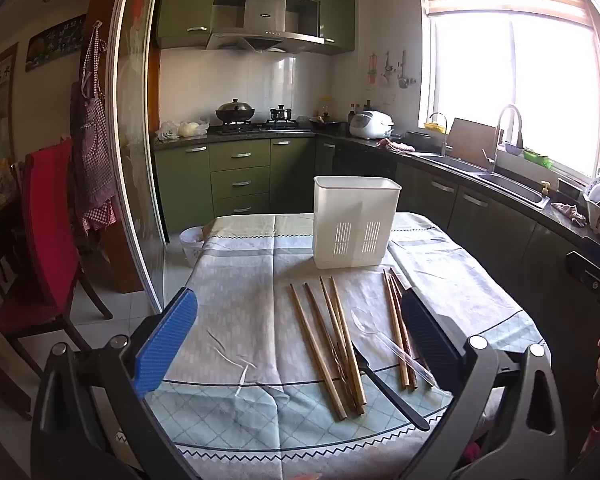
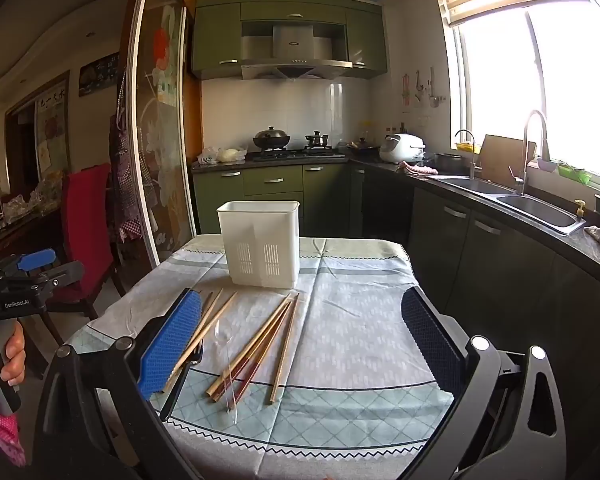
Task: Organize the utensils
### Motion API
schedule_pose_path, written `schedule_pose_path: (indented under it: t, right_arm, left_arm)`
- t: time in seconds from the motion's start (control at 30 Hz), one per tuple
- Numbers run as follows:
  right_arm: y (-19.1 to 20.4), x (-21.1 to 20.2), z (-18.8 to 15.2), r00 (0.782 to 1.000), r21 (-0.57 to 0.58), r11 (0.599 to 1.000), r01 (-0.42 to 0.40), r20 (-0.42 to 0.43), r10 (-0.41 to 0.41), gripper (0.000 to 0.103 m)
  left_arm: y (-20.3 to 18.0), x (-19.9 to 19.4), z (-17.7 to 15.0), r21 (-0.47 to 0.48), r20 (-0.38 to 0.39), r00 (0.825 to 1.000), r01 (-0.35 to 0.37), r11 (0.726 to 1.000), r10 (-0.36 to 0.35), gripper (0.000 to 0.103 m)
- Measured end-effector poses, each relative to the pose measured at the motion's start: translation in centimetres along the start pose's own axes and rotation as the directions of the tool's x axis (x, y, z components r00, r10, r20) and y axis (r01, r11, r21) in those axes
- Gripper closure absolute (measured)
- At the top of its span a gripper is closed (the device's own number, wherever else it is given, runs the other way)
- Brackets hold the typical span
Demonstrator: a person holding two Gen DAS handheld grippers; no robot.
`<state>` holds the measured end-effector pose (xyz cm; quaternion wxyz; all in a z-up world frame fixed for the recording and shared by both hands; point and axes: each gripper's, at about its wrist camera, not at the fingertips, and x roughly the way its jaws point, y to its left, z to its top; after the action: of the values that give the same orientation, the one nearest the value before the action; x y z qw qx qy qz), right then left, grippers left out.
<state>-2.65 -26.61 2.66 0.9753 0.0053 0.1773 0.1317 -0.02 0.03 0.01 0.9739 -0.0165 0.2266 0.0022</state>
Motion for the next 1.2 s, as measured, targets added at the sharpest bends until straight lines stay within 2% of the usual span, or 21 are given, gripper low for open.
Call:
schedule_pose_path:
  t: [1.2]
  right_arm:
    - [-0.08,0.43,-0.14,1.000,-0.006,1.000,0.008,-0.014,-0.008,0.004]
  left_arm:
    - [0.38,-0.10,0.17,-0.006,-0.003,1.000,0.002,1.000,-0.002,0.006]
